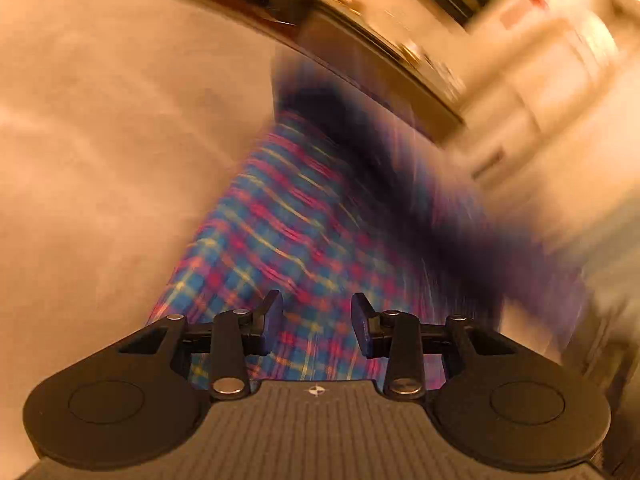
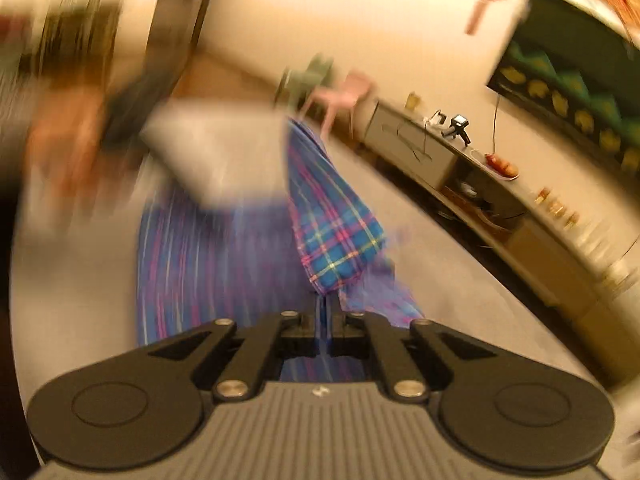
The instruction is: Fold clothes
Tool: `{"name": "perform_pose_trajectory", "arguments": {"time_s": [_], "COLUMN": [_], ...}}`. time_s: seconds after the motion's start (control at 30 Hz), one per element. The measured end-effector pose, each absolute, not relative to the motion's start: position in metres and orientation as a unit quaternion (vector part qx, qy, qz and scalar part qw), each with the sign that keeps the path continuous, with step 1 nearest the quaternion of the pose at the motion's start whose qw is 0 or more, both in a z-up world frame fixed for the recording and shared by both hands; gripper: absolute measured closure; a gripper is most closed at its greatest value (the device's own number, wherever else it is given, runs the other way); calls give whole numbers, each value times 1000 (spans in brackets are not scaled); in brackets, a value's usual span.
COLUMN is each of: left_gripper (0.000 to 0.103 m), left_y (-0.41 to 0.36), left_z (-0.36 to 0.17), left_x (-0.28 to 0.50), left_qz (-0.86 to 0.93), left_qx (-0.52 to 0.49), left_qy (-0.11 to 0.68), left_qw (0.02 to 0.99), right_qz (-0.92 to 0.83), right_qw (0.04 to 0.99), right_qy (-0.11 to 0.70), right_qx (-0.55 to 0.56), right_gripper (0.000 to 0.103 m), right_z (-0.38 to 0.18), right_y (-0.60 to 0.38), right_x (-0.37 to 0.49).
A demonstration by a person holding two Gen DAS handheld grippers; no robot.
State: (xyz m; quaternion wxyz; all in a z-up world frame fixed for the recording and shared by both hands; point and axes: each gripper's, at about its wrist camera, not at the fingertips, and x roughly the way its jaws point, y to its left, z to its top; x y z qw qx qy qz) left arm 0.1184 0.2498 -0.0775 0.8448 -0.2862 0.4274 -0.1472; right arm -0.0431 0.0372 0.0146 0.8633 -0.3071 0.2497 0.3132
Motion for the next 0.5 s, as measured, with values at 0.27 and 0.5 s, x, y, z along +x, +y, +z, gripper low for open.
{"name": "perform_pose_trajectory", "arguments": {"time_s": [0.27, 0.5], "left_gripper": [62, 59], "left_y": [273, 233], "left_z": [-78, -75], "left_x": [100, 84], "left_qz": [-145, -185], "left_qx": [-363, -289], "left_qy": [422, 433], "left_qw": [818, 834], "right_qz": [288, 307], "right_qw": [887, 882], "right_qy": [310, 273], "right_qx": [-183, -231], "right_gripper": [68, 52], "right_z": [14, 3], "right_y": [6, 53], "right_x": [-81, -72]}}
